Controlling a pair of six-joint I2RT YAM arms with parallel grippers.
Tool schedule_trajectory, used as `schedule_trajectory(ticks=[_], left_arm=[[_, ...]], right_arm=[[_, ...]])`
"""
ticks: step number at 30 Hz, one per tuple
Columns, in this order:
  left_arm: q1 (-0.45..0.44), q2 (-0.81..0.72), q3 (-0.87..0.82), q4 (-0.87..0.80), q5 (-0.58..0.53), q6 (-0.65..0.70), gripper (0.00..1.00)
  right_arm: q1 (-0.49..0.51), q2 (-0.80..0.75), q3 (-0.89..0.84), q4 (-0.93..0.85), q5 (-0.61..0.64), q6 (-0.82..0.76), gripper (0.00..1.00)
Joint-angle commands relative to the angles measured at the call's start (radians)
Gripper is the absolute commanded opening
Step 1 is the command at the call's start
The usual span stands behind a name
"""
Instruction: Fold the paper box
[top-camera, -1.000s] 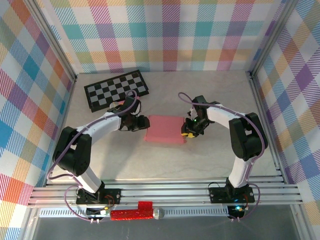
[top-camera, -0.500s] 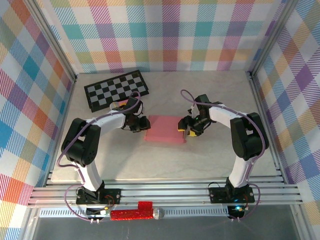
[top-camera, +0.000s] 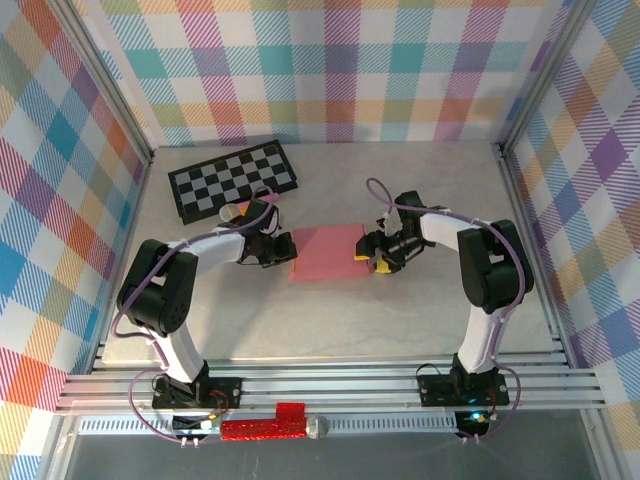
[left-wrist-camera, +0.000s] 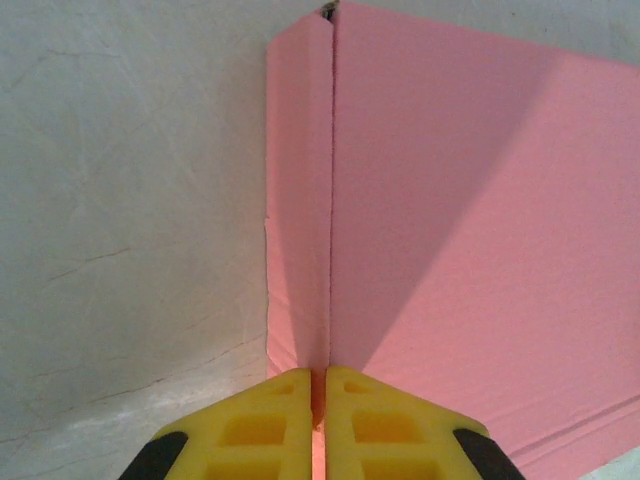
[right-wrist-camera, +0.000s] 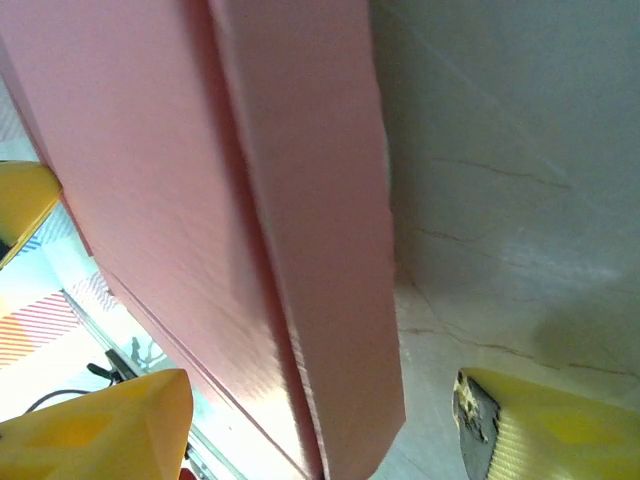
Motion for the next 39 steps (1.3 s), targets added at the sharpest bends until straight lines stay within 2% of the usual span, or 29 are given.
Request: schedule_trajectory(ticks=[1,8,15,23,31,33,39], left_arm=[[0.021,0.023,-0.051,-0.041,-0.046,-0.011,0.08],[0.023,0.021,-0.057,-0.027,-0.036,-0.017,0.08],[0.023,0.036,-0.052,-0.026,-0.04,-0.018,0.08],[0.036,0.027,-0.083,-0.036,-0.075,-0.012,0.07],[0.05,0.021,-0.093,-0.057,-0.079,0.017,0.07],[0.051,0.021,-0.092,-0.057,-0.089,0.019,0.07],[0.054,0.021,-0.089,-0.057,-0.087,0.022,0.07]], right_arm=[[-0.007,0.006,0.004,0.054,-0.083,0.002,0.7],[-0.006,0.026,0.017,0.201,-0.218,0.118,0.67],[-0.003,0.04,0.034,0.278,-0.278,0.182,0.63],[-0.014,0.039,0.042,0.167,-0.209,0.083,0.67],[-0.023,0.093,0.133,0.09,-0.188,0.018,0.69],[-0.024,0.095,0.167,0.021,-0.157,-0.024,0.69],[-0.073,0.034,0.142,-0.004,-0.135,-0.028,0.72]])
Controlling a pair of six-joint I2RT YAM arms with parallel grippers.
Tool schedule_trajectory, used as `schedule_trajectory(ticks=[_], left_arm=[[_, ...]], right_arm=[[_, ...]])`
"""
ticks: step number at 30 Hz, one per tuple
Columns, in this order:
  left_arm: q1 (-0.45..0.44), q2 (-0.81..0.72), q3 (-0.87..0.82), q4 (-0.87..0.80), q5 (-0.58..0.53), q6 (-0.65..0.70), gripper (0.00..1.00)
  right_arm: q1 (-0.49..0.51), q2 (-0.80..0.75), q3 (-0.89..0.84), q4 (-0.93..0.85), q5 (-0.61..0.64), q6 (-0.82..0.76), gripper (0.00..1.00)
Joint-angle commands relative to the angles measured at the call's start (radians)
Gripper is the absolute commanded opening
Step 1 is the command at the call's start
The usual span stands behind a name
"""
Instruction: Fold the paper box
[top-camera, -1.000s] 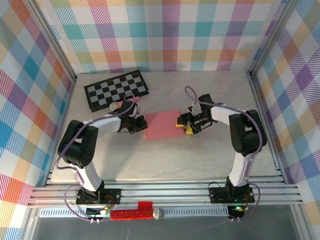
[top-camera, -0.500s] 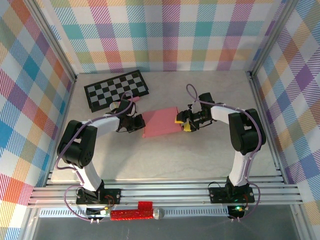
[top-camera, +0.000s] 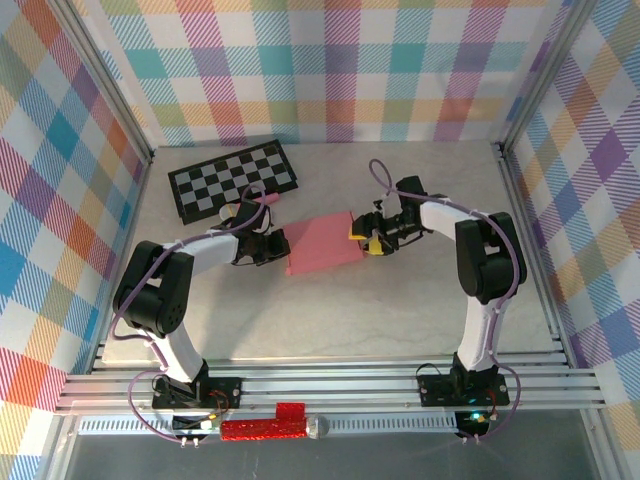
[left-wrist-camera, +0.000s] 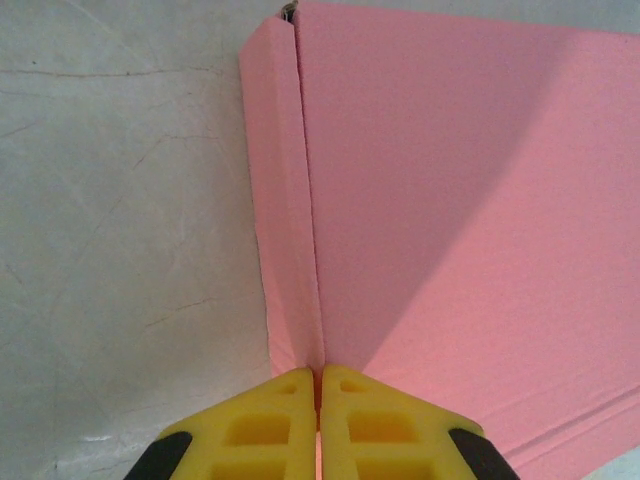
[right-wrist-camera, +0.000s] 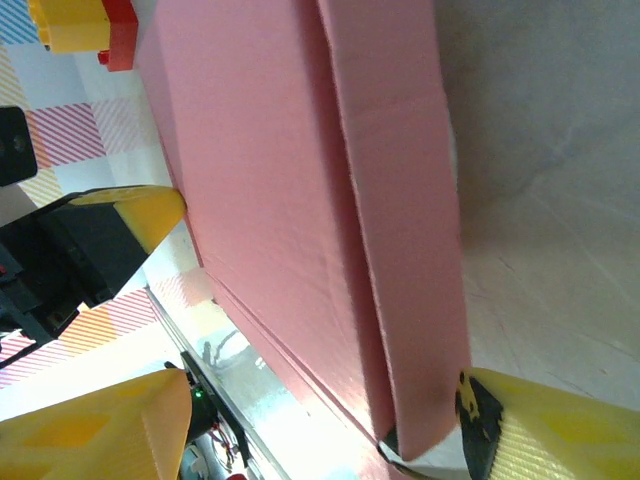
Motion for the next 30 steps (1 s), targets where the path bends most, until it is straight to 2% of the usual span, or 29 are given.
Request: schedule_trajectory(ticks=[1,6,14,18,24,30], left_arm=[[0.013,0.037,-0.048,-0.123,-0.063,0.026,0.07],[0.013,0.05,-0.038,-0.167,-0.066,0.033,0.07],[0.019,0.042,-0.067,-0.161,-0.065,0.035,0.06],[0.021,0.047,-0.06,-0.162,-0.065,0.036,0.06],[0.022,0.051,-0.065,-0.155,-0.062,0.037,0.06],[0.022,0.043,-0.06,-0.154,-0.061,0.038,0.08]], right_arm=[[-0.027,-0.045,0.002,-0.045,-0.002,-0.042,0.73],[-0.028,0.014,0.031,-0.071,0.018,-0.054,0.74],[-0.005,0.121,0.098,0.009,-0.154,-0.015,0.74],[0.017,0.169,0.138,0.004,-0.173,-0.005,0.72],[0.043,0.18,0.133,0.136,-0.263,0.096,0.63],[0.07,0.162,0.105,0.227,-0.266,0.184,0.5]])
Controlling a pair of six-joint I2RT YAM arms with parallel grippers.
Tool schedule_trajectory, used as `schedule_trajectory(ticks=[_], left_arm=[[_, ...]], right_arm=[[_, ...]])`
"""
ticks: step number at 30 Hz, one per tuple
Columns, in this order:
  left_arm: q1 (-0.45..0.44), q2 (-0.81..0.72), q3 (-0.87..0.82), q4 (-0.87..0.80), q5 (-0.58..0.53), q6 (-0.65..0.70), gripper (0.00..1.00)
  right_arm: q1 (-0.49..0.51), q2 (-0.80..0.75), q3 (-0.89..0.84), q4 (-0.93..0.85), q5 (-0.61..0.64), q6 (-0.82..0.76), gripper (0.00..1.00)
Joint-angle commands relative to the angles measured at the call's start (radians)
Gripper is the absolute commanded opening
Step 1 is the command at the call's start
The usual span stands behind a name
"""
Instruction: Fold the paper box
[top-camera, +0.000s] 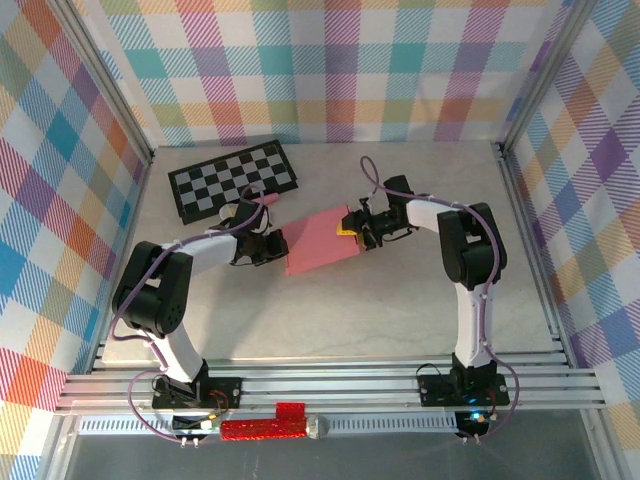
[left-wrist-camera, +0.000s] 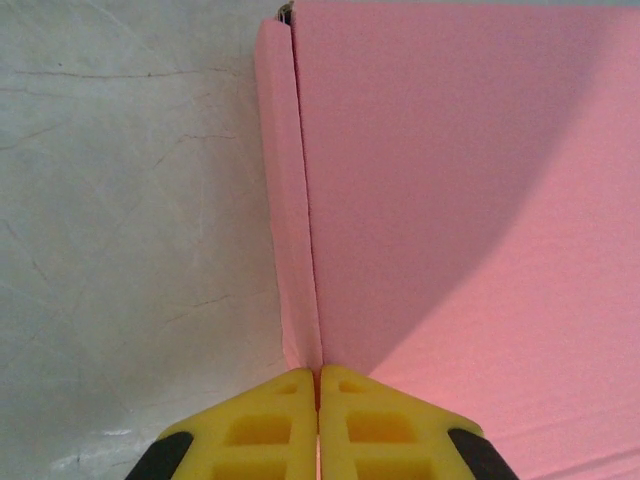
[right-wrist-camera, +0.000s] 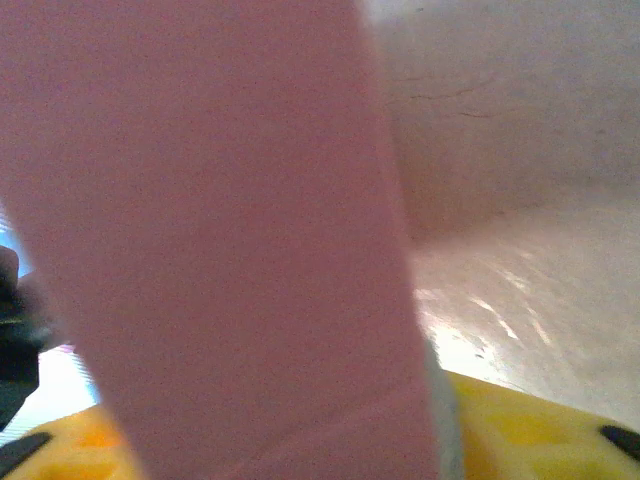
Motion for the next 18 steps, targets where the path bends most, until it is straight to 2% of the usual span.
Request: schedule_trajectory(ticks=[1,5,8,11,14,18], left_arm=[[0.01,0.042,-0.051,-0.152,-0.063,0.029,0.09],[0.01,0.004,-0.022,-0.189,-0.082,0.04,0.22],[0.007,-0.084,0.008,-0.222,-0.136,0.041,0.33],[-0.015,-0.2,0.044,-0.232,-0.198,0.075,0.37],[-0.079,-0.296,0.083,-0.218,-0.233,0.207,0.37],[-0.22,-0.411,0.056,-0.107,-0.242,0.49,0.39]], right_arm=[[0.013,-0.02,-0.018,0.096,-0.043,0.075,0.47],[0.011,-0.068,-0.055,0.137,-0.016,0.137,0.4],[0.009,-0.106,-0.067,0.134,0.017,0.188,0.36],[0.003,-0.13,-0.068,0.118,0.022,0.265,0.35],[-0.004,-0.154,-0.071,0.107,0.019,0.369,0.34],[-0.018,-0.204,-0.095,0.079,0.029,0.502,0.34]])
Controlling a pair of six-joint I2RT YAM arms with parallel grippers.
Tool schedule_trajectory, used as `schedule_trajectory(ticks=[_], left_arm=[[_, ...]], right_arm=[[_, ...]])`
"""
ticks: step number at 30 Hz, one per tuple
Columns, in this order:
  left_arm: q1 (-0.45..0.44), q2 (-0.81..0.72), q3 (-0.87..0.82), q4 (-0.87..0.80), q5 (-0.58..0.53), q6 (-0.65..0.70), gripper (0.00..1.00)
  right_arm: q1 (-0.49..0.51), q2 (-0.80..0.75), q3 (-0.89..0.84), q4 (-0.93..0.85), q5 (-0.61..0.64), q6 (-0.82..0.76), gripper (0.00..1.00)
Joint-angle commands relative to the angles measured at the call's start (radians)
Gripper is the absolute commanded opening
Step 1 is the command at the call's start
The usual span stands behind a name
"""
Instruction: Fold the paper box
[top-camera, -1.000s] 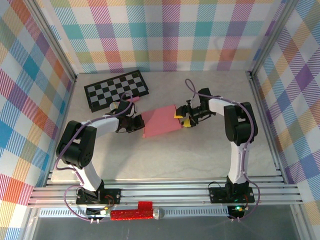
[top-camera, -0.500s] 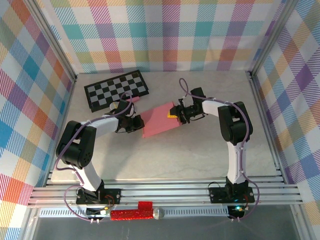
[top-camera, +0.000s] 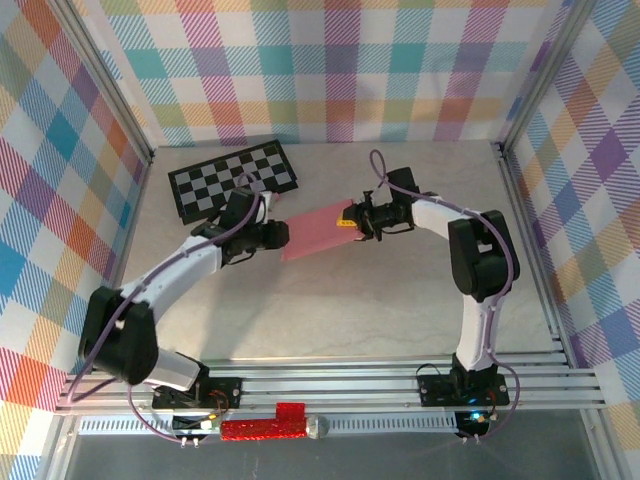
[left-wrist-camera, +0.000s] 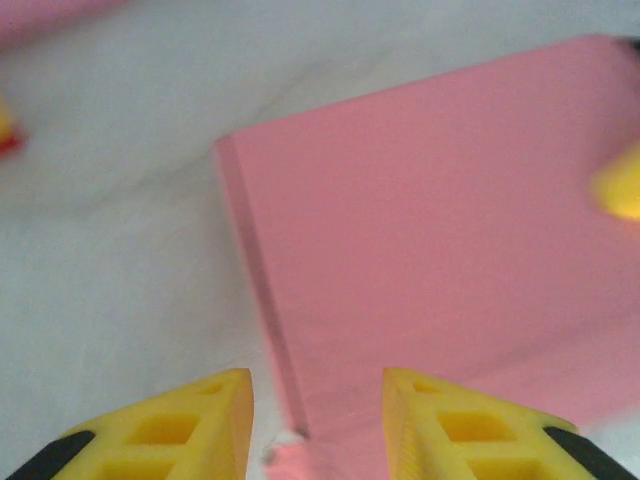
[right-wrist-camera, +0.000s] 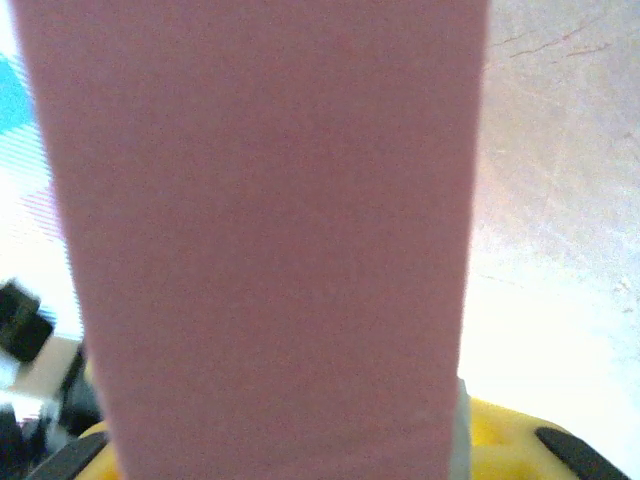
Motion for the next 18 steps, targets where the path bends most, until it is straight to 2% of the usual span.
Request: schedule_trajectory(ticks=[1,7,14,18], left_arm=[[-0.108,-0.087,-0.008,0.075,-0.033,0.293,0.4],[-0.176,-0.108,0.059,0.041,0.063,0.506,0.45],[-0.241,-0.082,0.153,-0.094,0.102,0.717,0.5],[-0.276,-0.08,0.152,-0.123,0.076,0.814,0.53]], right_arm=[[-0.017,-0.067,-0.036,-0.026,0.002,0.171,0.34],[-0.034,-0.162,-0.069,-0.121,0.01,0.297,0.34],[-0.044,-0.246,-0.11,-0.229,0.003,0.387,0.31],[-0.046,-0.266,-0.104,-0.284,-0.022,0.42,0.31]])
